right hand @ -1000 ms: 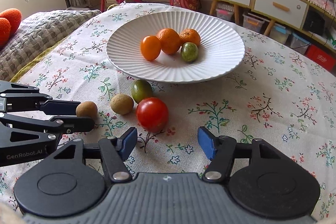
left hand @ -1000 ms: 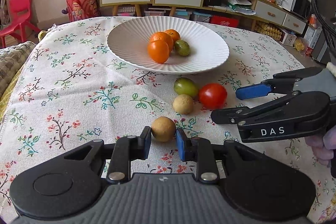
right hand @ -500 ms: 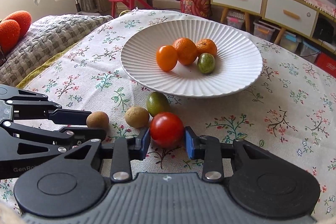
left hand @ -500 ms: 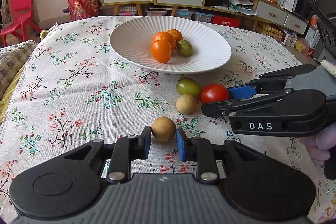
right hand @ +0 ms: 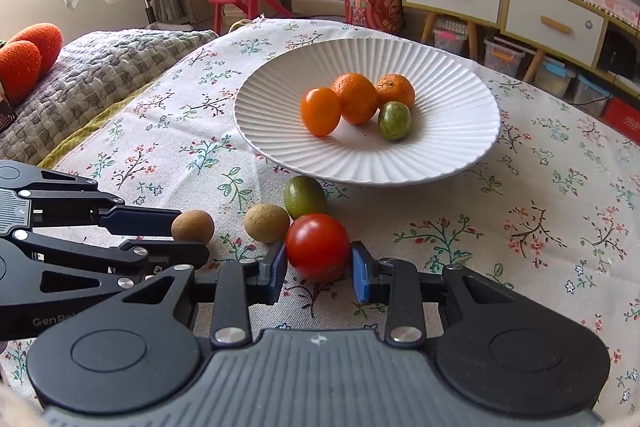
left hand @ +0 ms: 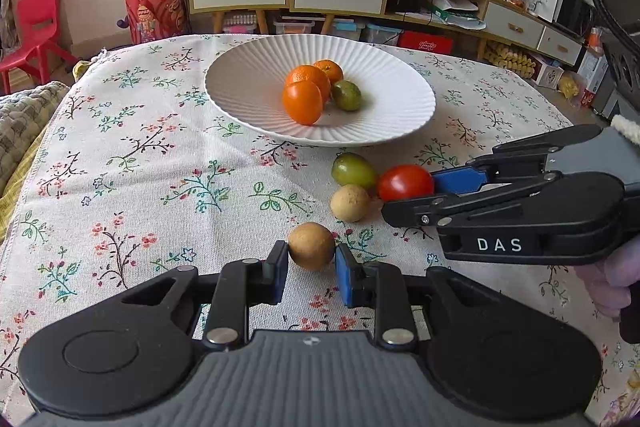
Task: Organize fruits
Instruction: 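Carry the held kiwi and red tomato up and over the white bowl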
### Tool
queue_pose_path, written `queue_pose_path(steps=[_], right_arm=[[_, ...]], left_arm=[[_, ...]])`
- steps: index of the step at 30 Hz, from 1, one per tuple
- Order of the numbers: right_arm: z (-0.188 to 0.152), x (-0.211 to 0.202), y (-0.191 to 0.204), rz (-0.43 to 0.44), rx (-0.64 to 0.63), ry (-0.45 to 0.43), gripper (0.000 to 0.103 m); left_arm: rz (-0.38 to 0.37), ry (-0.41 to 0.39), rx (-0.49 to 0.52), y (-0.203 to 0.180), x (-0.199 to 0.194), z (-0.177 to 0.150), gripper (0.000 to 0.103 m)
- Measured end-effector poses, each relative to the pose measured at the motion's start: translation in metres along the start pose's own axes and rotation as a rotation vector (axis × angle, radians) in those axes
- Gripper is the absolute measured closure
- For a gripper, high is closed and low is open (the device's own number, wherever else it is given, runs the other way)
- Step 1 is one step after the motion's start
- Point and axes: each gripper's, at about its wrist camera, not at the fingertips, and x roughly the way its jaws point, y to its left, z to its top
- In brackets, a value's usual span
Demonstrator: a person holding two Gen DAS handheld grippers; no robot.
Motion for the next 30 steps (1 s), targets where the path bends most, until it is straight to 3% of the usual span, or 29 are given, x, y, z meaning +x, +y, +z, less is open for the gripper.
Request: queue_pose_path(steps=[10, 18, 30], right_arm=[[0.005, -0.015, 0.004, 0.036, 0.005, -0.027, 0.072], [0.018, -0.023, -0.01, 0.008, 0.046, -0.083, 0.072], [0.038, -0.015, -0.047, -0.032, 0.083, -0.135, 0.072]], left_arm=[[-0.003, -0.048, -0.002, 0.001, -0.008, 0.013, 0.094], [-0.014, -0.096, -0.002, -0.005, -0.012, 0.03, 0.094], [-0.041, -0.121, -0.003, -0.023, 0.019, 0.058, 0.094]])
